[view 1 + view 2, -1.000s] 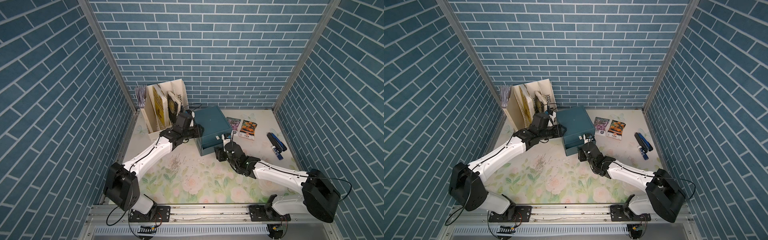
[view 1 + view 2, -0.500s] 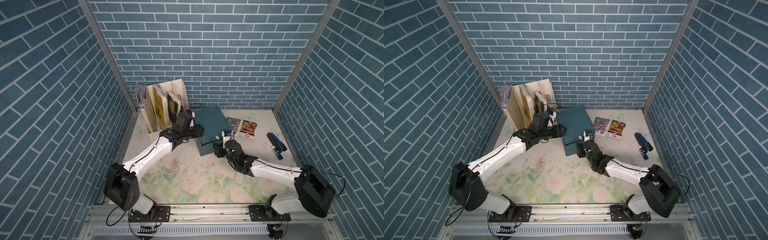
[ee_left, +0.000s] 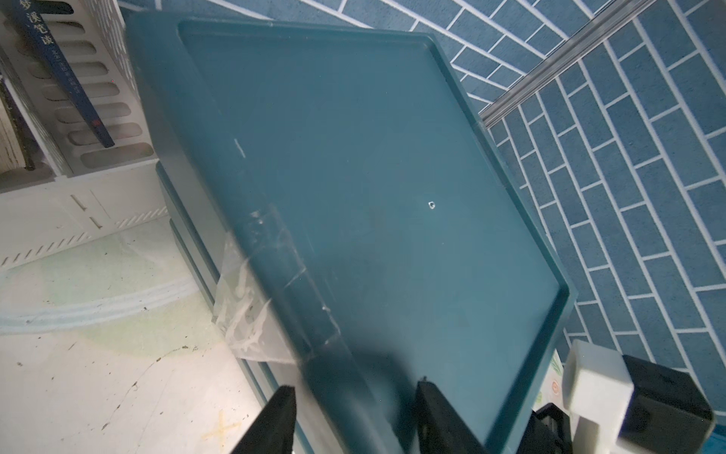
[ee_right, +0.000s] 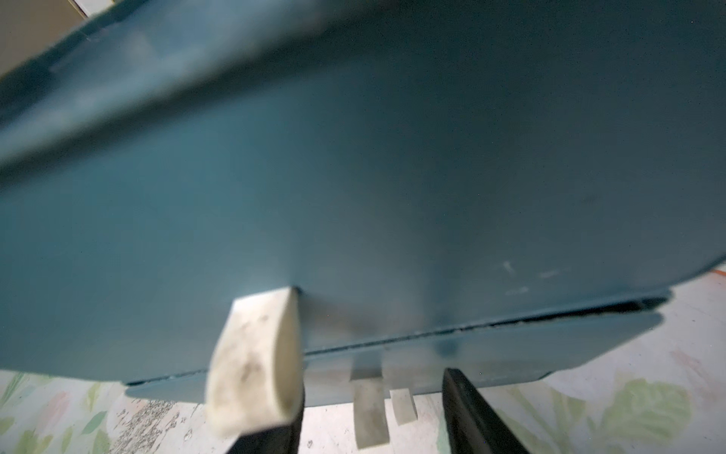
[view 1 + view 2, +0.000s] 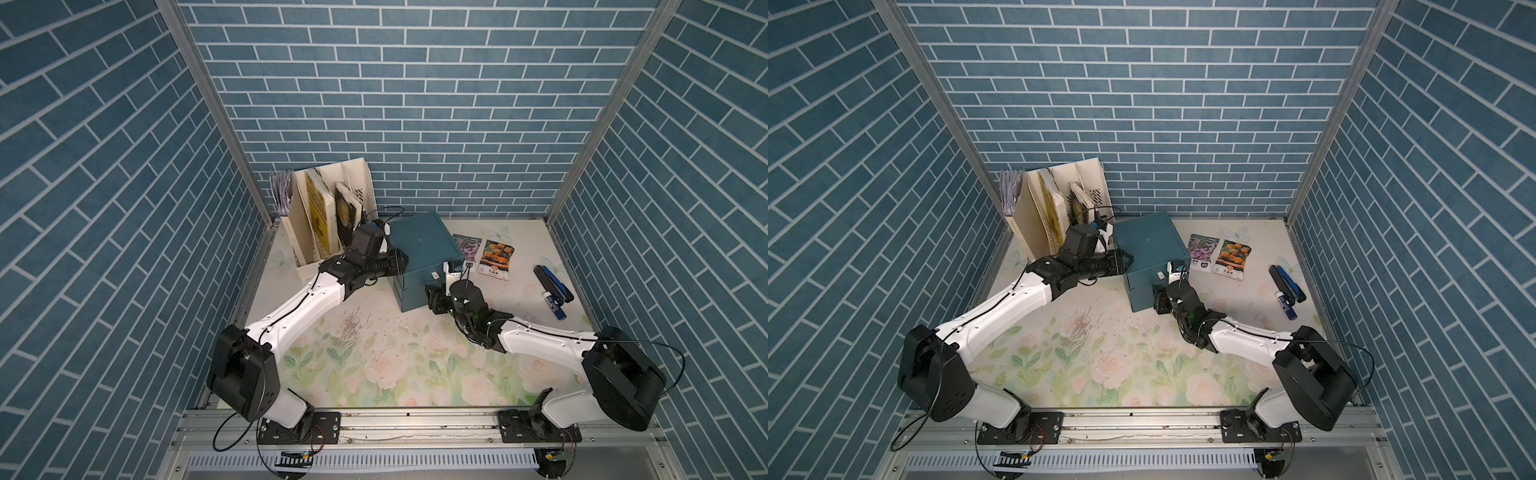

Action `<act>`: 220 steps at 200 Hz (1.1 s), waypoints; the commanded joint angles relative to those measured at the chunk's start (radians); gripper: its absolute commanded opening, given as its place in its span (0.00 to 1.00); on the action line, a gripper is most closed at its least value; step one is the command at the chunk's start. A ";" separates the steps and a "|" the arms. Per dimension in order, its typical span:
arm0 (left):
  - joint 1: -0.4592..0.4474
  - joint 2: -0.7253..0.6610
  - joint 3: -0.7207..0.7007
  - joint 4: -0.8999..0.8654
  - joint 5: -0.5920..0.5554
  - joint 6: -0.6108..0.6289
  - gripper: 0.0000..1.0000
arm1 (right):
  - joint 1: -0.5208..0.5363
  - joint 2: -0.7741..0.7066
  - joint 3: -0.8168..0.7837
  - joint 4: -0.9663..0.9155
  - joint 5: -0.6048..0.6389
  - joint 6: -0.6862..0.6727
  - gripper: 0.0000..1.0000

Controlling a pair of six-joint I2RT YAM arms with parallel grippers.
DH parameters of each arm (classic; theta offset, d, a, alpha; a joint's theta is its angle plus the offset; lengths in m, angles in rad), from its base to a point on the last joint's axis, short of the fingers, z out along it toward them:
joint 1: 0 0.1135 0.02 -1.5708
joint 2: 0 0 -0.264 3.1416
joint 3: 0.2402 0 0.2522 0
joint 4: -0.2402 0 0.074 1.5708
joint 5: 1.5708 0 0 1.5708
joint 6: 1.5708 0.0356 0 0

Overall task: Take the seed bags out of the drawer
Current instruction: Close the drawer in the storage box.

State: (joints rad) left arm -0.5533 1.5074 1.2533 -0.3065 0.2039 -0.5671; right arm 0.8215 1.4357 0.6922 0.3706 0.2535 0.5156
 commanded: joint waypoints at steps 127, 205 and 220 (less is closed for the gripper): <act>0.007 0.046 0.020 -0.111 0.000 0.024 0.53 | -0.020 -0.124 -0.129 -0.080 -0.148 0.144 0.66; 0.007 0.060 0.013 -0.105 0.006 0.022 0.53 | -0.111 -0.096 -0.272 0.186 -0.435 0.360 0.70; 0.006 0.062 0.015 -0.105 0.009 0.022 0.53 | -0.124 -0.059 -0.272 0.243 -0.466 0.401 0.70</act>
State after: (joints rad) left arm -0.5518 1.5238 1.2751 -0.3244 0.2123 -0.5640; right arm 0.7139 1.3308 0.4232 0.4664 -0.1162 0.8177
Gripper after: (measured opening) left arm 0.528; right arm 0.697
